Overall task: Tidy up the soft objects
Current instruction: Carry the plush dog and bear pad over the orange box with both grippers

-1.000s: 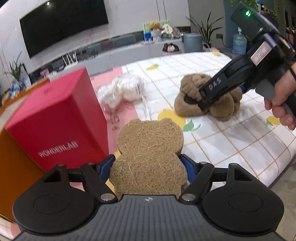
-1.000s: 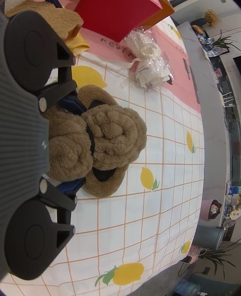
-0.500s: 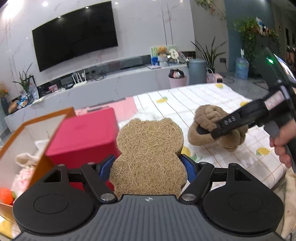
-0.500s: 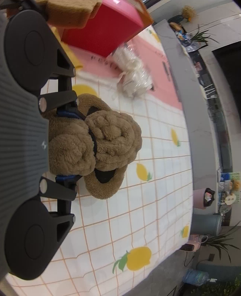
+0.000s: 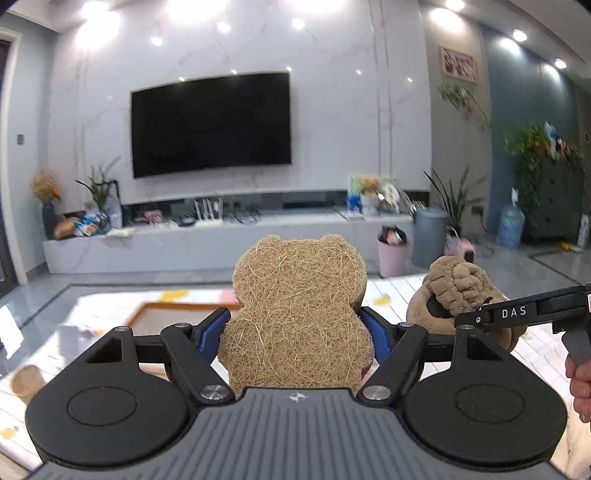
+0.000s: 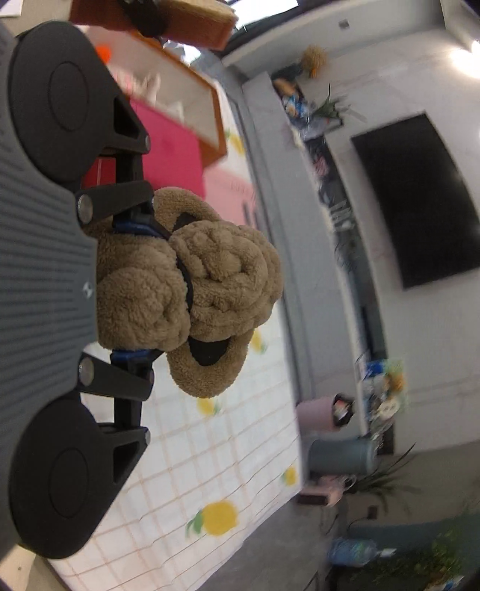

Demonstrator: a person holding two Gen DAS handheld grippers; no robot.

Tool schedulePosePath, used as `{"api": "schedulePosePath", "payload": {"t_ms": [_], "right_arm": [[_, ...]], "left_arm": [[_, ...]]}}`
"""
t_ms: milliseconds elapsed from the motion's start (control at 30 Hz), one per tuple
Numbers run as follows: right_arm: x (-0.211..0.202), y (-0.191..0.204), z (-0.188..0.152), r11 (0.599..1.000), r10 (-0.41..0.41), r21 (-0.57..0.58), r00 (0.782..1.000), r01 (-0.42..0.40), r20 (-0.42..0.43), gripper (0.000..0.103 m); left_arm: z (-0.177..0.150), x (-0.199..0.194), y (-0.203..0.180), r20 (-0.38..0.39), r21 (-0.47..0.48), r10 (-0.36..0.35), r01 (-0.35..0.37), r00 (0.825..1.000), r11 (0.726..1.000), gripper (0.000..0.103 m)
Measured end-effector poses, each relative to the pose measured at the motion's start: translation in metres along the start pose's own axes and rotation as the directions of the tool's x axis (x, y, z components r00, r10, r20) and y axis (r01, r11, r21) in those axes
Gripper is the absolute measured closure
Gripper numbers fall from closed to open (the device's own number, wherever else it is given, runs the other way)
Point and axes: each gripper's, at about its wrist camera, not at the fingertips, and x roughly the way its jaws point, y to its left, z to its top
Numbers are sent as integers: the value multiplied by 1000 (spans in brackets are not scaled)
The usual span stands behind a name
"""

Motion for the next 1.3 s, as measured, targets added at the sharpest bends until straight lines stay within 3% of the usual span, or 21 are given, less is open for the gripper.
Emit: {"api": "schedulePosePath", "payload": {"t_ms": [167,300,367,433,567,767,933,1067,1167,1300], "right_arm": [[-14,68,15,997,52,-60,997,-48,63,50],[-12,118,21,991,125,-52,987,-121,99,49],[-3,143,21,987,157,-57,983,-152,100,48],[14,166,19,983,176,-69,981,-171,80,48],[56,205,12,979,184,-94,983,-182,13,48],[112,236,-3,967,225,-115,973,-229,-42,48],[168,260,-9,970,124,-192,981,-152,-149,48],[196,278,-13,933,10,-355,988,-64,-153,48],[218,289,-15,905,-26,-421,978,-65,-207,49],[249,298,-24,869,-167,-494,945,7,-280,49]], "left_arm": [[3,-18,42,50,-35,45,-43,998,998,16],[-4,-15,80,35,-76,96,-93,995,993,16],[-7,-7,101,1,-88,84,-83,996,993,16],[-7,2,120,-28,-87,62,-64,998,994,16],[-11,23,148,-12,-136,65,-66,998,988,16],[-22,42,182,-58,-212,46,-57,997,976,16],[-32,40,190,-74,-204,72,-85,995,975,16],[-38,38,200,-95,-236,61,-82,994,968,16],[-39,42,210,-117,-256,56,-85,992,963,16],[-38,39,217,-126,-282,81,-114,989,953,16]]}}
